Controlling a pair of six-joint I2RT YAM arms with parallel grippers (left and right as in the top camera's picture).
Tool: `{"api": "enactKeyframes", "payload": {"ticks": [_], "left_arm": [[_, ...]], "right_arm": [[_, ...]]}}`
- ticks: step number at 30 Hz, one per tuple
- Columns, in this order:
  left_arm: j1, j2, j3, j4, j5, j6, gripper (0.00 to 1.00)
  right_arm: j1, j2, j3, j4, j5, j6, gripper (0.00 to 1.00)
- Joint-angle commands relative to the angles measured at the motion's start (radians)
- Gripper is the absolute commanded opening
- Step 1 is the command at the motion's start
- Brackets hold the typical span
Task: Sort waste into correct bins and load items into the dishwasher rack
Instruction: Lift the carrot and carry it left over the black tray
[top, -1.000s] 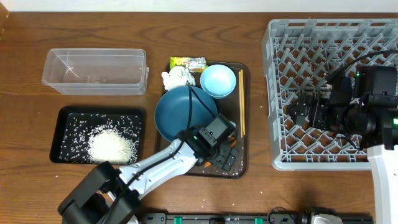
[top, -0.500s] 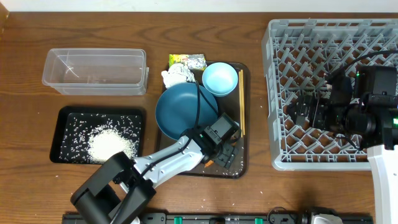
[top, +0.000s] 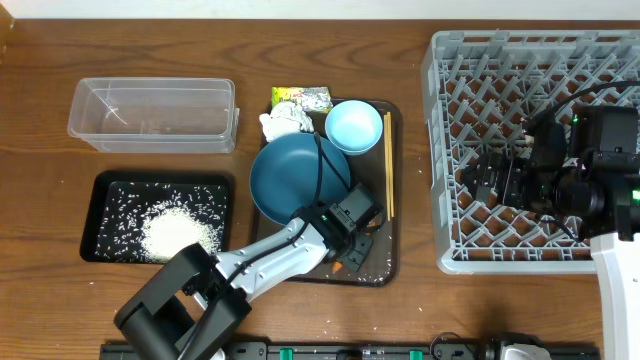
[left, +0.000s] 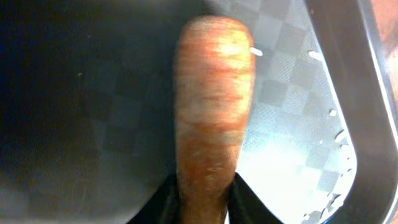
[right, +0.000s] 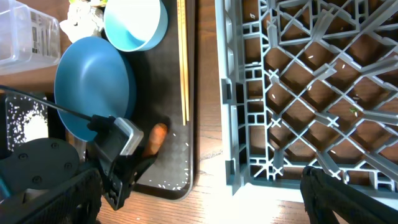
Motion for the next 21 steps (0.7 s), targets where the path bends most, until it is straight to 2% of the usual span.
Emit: {"api": "enactKeyframes", "payload": {"ticks": [1,6,11,15,18,21], "left_arm": [[-0.003,0.018,-0.012,-0.039,0.017,0.001,0.15],[-0.003,-0.062,-0.011,-0.08,0.022,-0.019,0.07],[-0.003,-0.213,-0.012,-0.109,0.117,-0.023,0.07],[-0.003,-0.356,-0.012,-0.142,0.137,-0.055,0.07],[0.005,-0.466,-0.012,-0.168,0.13,-0.056,0.08],[0.032,-0.564,-0.012,-0.212,0.021,-0.136,0.07]], "right_arm": [[0.005,-0.002,-0.005,0.002,-0.001,-0.015,0.99],[0.005,-0.002,-0.005,0.002,-0.001,-0.015,0.99],[0.005,-0.002,-0.005,0.002,0.0,-0.015,0.99],[0.005,-0.002,-0.005,0.002,0.0,-0.015,0.99],[0.005,-0.002,-0.005,0.002,0.0,-0.015,0.99],[0.005,-0.002,-0.005,0.002,0.0,-0.015,0.99]]}}
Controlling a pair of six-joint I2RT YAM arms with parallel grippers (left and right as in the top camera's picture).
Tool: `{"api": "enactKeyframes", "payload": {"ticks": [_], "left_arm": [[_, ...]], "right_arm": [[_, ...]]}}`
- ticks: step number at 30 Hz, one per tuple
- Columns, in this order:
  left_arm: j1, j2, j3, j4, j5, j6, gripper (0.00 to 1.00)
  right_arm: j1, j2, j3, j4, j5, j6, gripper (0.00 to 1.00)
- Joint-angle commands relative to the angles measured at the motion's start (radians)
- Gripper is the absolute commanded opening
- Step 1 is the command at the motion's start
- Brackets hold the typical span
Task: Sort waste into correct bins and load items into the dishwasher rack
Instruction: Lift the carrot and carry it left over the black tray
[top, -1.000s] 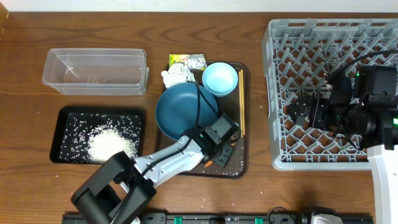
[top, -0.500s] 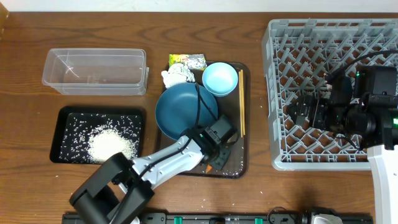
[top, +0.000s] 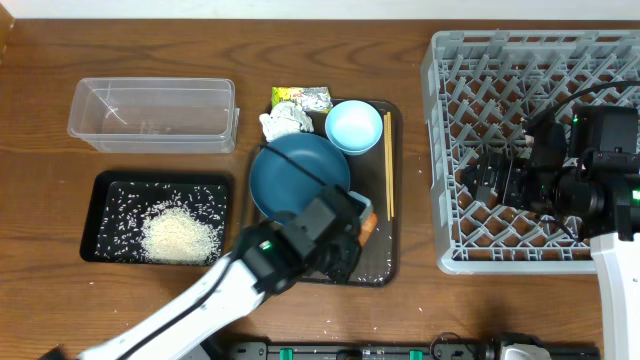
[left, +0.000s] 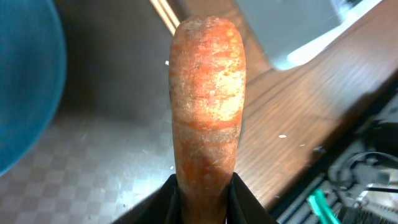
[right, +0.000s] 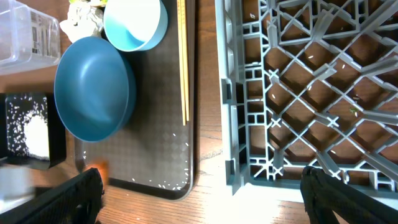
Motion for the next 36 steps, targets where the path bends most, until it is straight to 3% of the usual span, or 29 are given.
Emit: {"api": "enactKeyframes", "payload": {"ticks": [1,6,10,18,24,36], "left_arm": [[0.039,-0.103,0.003,-0.048,-0.136,-0.102,0.08],[0.162,-0.228,0.003,-0.188,-0.387,-0.209,0.09],[0.326,-0.278,0.003,-0.274,-0.491,-0.245,0.12],[0.711,-0.228,0.003,-0.289,-0.496,-0.274,0.12],[0.924,-0.126,0.003,-0.282,-0.496,-0.343,0.17],[1.093,0.09,0.003,-0.205,-0.388,-0.364,0.17]], "right_arm": [[0.005,-0.002,-0.005,0.002,0.0,-0.015,0.99],[0.005,-0.002,-0.005,0.002,0.0,-0.015,0.99],[0.005,-0.002,-0.005,0.002,0.0,-0.015,0.99],[0.005,-0.002,-0.005,0.002,0.0,-0.015,0.99],[0.005,-0.002,-0.005,0.002,0.0,-0.015,0.99],[0.005,-0.002,-0.005,0.002,0.0,-0.015,0.99]]}}
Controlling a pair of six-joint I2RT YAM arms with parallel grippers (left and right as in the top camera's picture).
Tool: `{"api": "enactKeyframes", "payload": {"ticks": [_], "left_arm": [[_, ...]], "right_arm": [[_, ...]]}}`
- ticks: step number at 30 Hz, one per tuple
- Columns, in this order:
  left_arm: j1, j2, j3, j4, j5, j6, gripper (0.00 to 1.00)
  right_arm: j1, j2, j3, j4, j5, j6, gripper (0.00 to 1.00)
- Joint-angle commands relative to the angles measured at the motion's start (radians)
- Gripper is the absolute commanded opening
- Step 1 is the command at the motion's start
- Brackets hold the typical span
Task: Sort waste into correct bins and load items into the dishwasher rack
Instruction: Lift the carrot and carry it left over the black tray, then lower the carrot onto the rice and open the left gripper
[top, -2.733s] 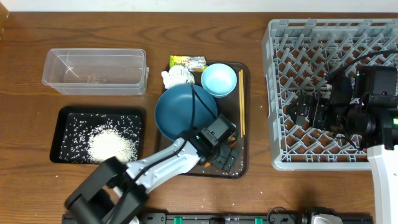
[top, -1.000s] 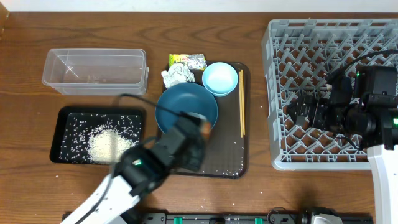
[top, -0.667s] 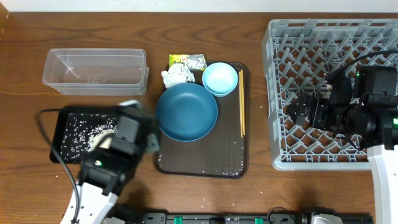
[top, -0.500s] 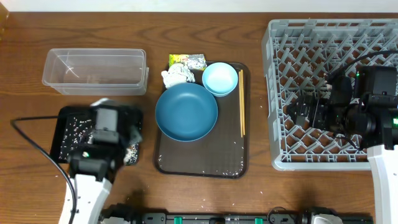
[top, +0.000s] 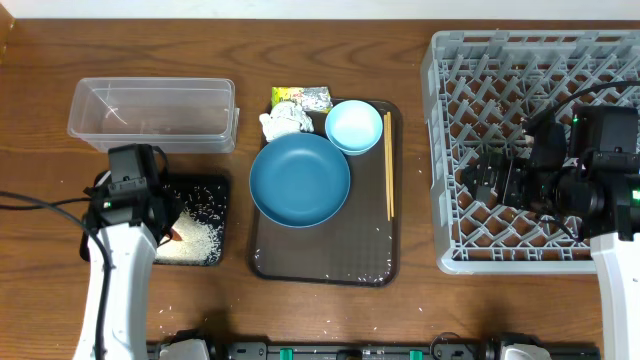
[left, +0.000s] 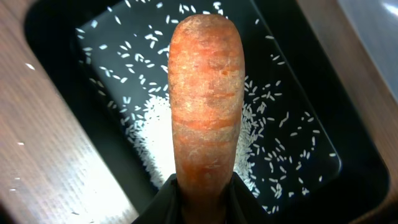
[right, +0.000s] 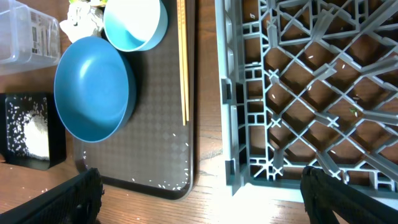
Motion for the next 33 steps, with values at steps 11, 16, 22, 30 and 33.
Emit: {"api": "enactKeyframes", "payload": {"ticks": [11,16,22,30,33], "left_arm": [[0.043,0.121,0.003,0.043,0.049,-0.012,0.51],[0.043,0.121,0.003,0.034,0.049,-0.012,0.52],[0.043,0.091,0.003,0.013,0.119,-0.011,0.51],[0.04,-0.095,0.003,0.013,0.549,0.171,0.5],[0.017,-0.153,0.003,0.01,0.776,0.278,0.52]], "right_arm": [[0.005,-0.002,-0.005,0.002,0.0,-0.015,0.99],[0.005,-0.002,-0.005,0.002,0.0,-0.015,0.99],[0.005,-0.002,-0.005,0.002,0.0,-0.015,0.99],[0.005,-0.002,-0.005,0.002,0.0,-0.015,0.99],[0.005,-0.002,-0.005,0.002,-0.001,-0.015,0.99]]}}
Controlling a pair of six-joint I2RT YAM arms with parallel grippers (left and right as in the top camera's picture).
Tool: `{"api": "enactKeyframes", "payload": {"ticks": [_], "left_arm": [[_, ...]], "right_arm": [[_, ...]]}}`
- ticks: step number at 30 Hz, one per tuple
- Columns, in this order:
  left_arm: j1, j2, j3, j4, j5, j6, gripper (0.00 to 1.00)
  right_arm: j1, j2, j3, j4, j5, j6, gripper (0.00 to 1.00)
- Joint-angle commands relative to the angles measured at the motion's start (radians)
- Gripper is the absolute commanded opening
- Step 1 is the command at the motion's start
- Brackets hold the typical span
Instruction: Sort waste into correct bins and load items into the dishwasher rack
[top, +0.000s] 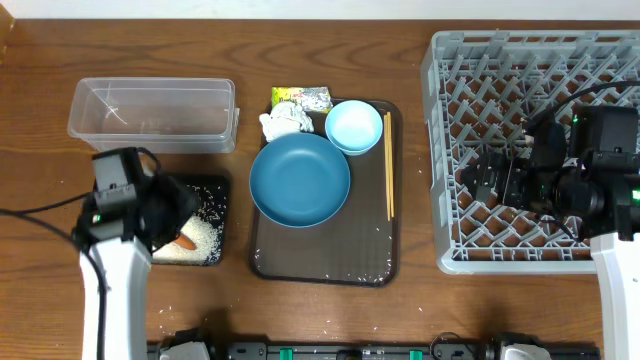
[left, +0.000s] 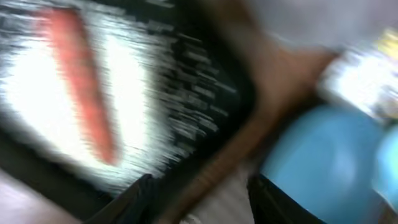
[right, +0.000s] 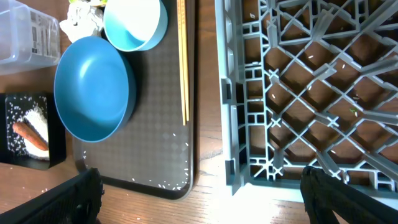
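An orange carrot (top: 183, 241) lies on the rice heap in the black tray (top: 222, 220); it shows as a blurred streak (left: 81, 93) in the left wrist view and small in the right wrist view (right: 30, 135). My left gripper (left: 199, 199) hangs open above the tray's right part, with nothing between its fingers. On the brown serving tray (top: 330, 262) are a blue plate (top: 299, 180), a light-blue bowl (top: 353, 126) and chopsticks (top: 388, 165). My right gripper (right: 199, 208) stands open and empty over the grey dishwasher rack (top: 436, 150).
A clear plastic container (top: 152, 113) stands behind the black tray. A crumpled tissue (top: 283, 123) and a yellow-green wrapper (top: 301, 98) sit at the serving tray's far edge. Rice grains are scattered on the serving tray's near part.
My left gripper was shut on the carrot above the rice tray. Now it is open, the carrot lies on the rice, and the wrist has turned toward the blue plate. The right arm is unchanged.
My left gripper was shut on the carrot low on the brown serving tray. Then it held the carrot raised above that tray, then over the black rice tray at the left. Now the carrot rests on the rice and the gripper is open. The right arm stayed over the rack.
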Motion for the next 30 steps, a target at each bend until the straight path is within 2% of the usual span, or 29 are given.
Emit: {"api": "enactKeyframes", "payload": {"ticks": [1,2,4,8,10,13,14,21,30], "left_arm": [[-0.03,-0.06,0.003,-0.015,0.358,0.164,0.55],[-0.048,-0.068,0.003,-0.027,0.376,0.163,0.63],[-0.091,-0.072,0.003,-0.048,0.38,0.161,0.66],[-0.193,-0.056,-0.007,-0.042,0.379,0.163,0.64],[-0.25,-0.038,-0.008,-0.016,0.378,0.163,0.5],[-0.331,-0.005,-0.008,0.047,0.378,0.163,0.13],[-0.357,0.008,-0.008,0.074,0.365,0.162,0.06],[-0.485,0.087,-0.008,0.187,0.071,0.05,0.07],[-0.578,0.248,-0.008,0.231,0.043,0.05,0.08]], "right_arm": [[0.005,-0.002,-0.004,0.002,0.0,-0.015,0.99],[0.005,-0.002,-0.004,0.002,-0.001,-0.015,0.99],[0.005,-0.002,-0.004,0.002,0.0,-0.015,0.99],[0.005,-0.002,-0.004,0.002,0.0,-0.015,0.99],[0.005,-0.002,-0.004,0.002,0.0,-0.015,0.99],[0.005,-0.002,-0.004,0.002,0.0,-0.015,0.99],[0.005,-0.002,-0.004,0.002,0.0,-0.015,0.99],[0.005,-0.002,-0.004,0.002,0.0,-0.015,0.99],[0.005,-0.002,-0.004,0.002,-0.001,-0.015,0.99]]}}
